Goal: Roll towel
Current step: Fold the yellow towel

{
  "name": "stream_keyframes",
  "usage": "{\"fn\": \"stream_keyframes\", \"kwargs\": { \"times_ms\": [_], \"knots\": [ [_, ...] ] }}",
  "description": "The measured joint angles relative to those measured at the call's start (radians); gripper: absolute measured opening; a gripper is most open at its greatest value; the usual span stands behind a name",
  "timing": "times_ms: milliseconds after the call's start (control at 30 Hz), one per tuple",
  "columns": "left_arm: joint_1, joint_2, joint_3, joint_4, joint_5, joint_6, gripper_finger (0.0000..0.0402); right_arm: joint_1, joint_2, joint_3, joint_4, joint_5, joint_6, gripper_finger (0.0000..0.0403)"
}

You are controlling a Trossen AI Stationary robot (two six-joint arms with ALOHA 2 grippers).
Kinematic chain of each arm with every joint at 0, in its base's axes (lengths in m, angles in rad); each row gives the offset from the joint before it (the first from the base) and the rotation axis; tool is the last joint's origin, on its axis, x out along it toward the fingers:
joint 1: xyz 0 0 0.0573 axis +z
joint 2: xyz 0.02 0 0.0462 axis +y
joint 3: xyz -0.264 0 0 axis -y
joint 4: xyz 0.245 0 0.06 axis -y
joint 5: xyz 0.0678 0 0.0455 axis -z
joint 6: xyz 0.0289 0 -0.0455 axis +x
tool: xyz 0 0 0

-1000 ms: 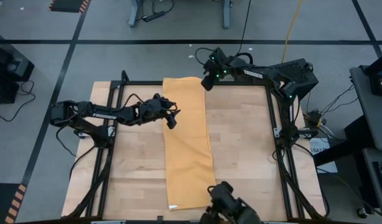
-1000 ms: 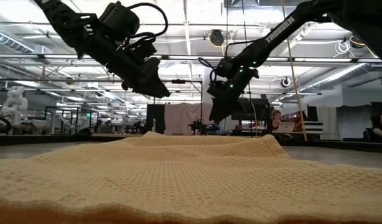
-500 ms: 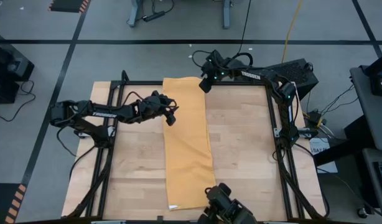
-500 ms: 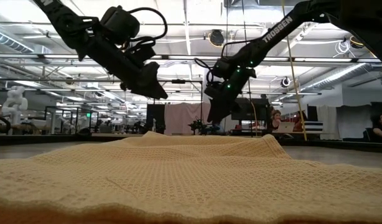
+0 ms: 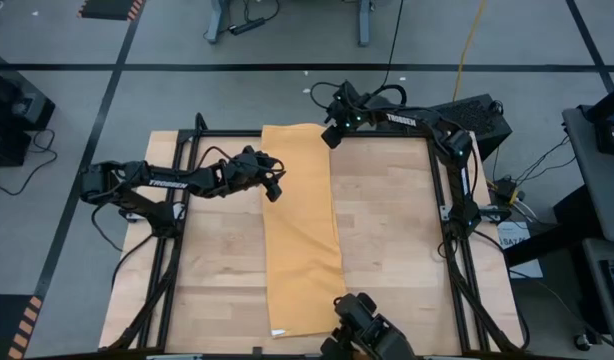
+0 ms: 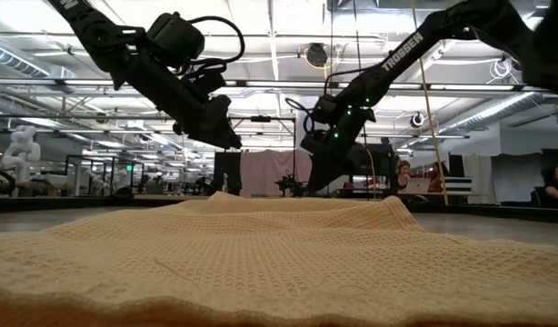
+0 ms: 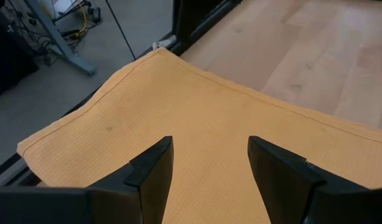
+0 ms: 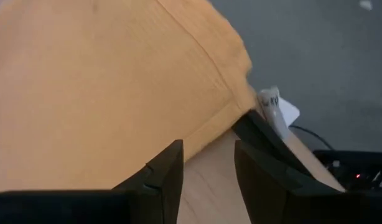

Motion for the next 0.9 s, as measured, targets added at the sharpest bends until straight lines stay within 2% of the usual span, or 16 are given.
{"fn": "stream_keyframes", "kwargs": {
  "times_ms": [300,900],
  "knots": [
    [0.000,0.000,0.000,0.000,0.000,0.000,0.0214,0.003,0.033,0.000,-0.022,-0.047,0.020,0.0134],
    [0.000,0.000,0.000,0.017,0.000,0.004,0.0214,0.018,0.092,-0.002,-0.010,-0.069,0.037,0.0133]
  ]
}}
